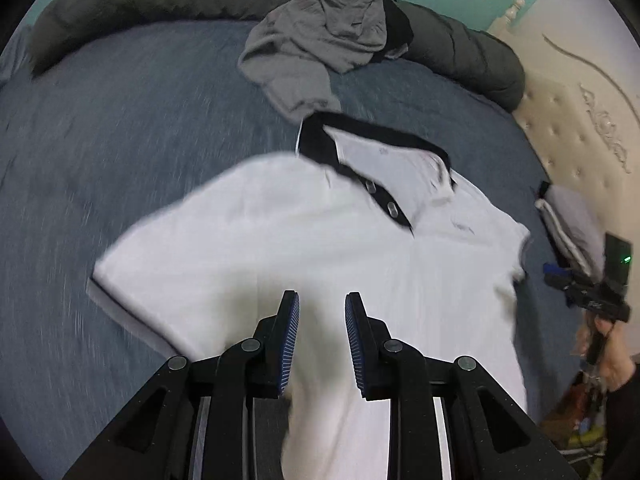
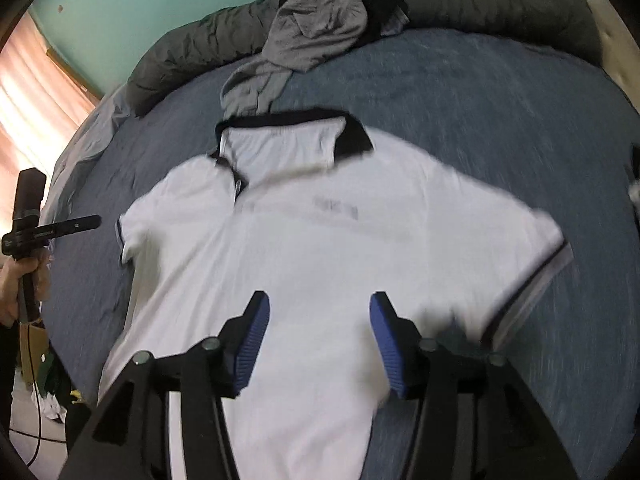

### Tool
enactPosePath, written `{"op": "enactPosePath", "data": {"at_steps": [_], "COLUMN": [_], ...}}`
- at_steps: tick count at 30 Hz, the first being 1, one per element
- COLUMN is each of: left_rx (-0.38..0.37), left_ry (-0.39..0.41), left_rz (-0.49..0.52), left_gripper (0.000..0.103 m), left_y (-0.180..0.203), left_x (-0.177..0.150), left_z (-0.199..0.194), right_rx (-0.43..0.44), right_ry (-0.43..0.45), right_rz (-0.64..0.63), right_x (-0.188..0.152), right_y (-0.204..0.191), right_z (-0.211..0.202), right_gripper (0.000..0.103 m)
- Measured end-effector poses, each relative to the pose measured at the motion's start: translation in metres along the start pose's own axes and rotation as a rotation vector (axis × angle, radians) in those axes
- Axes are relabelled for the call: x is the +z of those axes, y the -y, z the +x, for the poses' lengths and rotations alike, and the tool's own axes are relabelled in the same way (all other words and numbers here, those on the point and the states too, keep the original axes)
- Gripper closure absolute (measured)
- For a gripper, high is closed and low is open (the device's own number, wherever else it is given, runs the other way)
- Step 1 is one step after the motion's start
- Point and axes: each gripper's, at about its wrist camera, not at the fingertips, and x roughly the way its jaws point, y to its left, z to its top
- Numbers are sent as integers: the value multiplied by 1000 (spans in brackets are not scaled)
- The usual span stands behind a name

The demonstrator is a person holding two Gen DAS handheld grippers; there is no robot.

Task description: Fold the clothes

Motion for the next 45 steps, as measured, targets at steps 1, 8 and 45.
{"op": "enactPosePath", "data": {"at_steps": [1, 8, 45], "left_rx": [1, 26, 173], "left_ry": [6, 1, 65], "left_rz": [1, -22, -21], "left_gripper": [77, 77, 98], "left_y": [3, 4, 0], "left_x": [15, 87, 214], "left_z": [8, 75, 162], "right_rx": [-7, -61, -277], "right_ry": [13, 30, 86], "right_rz": [-8, -30, -144], "right_x": [13, 88, 213], "right_y": [0, 11, 8], "right_z": [7, 67, 174], "right_gripper": [50, 50, 98]}}
